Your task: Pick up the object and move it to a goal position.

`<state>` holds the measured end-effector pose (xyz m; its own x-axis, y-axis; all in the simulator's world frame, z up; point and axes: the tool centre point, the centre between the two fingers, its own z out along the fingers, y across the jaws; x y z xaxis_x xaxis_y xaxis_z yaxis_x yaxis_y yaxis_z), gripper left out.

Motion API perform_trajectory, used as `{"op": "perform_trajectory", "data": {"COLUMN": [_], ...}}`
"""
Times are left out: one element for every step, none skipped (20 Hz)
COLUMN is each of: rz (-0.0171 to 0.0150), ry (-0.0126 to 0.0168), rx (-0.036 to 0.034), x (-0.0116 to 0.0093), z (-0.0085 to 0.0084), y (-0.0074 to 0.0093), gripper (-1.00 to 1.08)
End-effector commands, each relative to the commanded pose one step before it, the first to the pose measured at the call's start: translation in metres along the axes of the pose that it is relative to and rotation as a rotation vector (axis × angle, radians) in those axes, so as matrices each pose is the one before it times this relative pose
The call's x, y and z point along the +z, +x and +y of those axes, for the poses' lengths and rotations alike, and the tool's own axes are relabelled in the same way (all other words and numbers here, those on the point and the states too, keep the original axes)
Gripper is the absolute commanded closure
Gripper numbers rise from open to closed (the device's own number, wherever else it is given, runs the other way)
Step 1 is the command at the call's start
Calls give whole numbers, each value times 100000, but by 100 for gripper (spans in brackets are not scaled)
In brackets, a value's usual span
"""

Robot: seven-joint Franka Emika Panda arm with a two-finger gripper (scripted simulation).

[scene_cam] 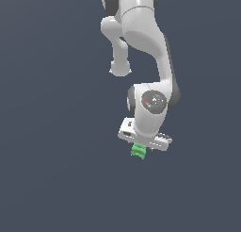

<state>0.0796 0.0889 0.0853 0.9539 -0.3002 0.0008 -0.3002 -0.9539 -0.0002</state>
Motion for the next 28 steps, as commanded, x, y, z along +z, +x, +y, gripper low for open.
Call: {"op": "perform_trajectory", "data": {"rz": [-117,0,9,9,0,9,0,0,6,0,0,0,0,0,0,0,0,0,0,0,0,0,0,0,0,0,0,0], "ry": [-52,0,8,8,0,8,0,0,7,0,0,0,0,0,0,0,0,0,0,0,0,0,0,0,0,0,0,0], "rx": [95,0,68,68,0,68,0,0,48,0,0,0,0,0,0,0,0,0,0,0,0,0,0,0,0,0,0,0], "x": [939,534,602,624,545,446,364,273,176,91,0,-63,-29,0,0,0,0,0,0,0,0,0,0,-4,-7,-20,-33,-47], "z": [33,-28,13,12,-27,19,-22,-20,12,-18,-18,-13,-4,0,0,0,0,0,0,0,0,0,0,5,7,22,37,52], "y": [-45,-22,-9,-11,-26,1,-9,1,27,25,38,39,13,0,0,0,0,0,0,0,0,0,0,-9,-9,-27,-45,-63], "gripper": [-92,-92,-92,-92,-92,-92,-92,-92,-92,-92,-92,-92,-92,108,108,108,108,108,108,108,108,108,108,108,108,108,108,108]}}
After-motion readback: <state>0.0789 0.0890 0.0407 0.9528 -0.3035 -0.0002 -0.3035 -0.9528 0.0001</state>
